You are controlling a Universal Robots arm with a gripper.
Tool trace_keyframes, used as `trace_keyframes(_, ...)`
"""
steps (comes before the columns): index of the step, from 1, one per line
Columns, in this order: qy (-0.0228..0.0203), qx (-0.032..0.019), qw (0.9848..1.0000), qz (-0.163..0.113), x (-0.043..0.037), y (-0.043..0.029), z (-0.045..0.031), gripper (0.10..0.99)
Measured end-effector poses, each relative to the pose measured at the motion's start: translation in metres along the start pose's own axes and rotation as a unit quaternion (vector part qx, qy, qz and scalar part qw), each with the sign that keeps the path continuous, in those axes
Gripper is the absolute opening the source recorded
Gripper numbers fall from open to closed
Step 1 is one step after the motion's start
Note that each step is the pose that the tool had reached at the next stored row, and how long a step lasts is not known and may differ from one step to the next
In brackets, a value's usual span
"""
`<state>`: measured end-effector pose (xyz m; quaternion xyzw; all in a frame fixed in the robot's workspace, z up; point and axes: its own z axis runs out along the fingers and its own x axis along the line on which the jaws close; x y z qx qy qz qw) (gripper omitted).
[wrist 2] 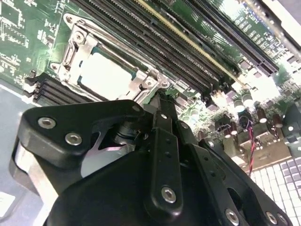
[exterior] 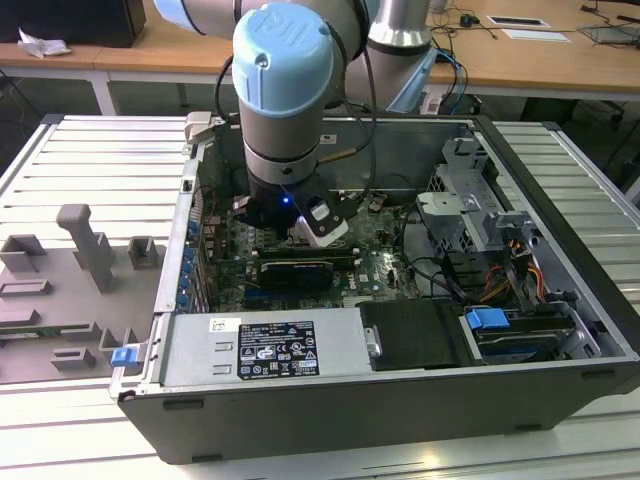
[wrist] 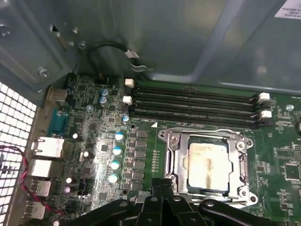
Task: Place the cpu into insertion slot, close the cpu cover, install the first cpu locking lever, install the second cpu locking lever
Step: 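Install the second cpu locking lever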
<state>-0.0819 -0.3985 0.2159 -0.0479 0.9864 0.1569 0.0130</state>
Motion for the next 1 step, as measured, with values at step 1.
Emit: trace_keyframes(1,-0.0001,-0.0001,1.0000,0.000,-0.0001,0.0002,-0.0003,0.106)
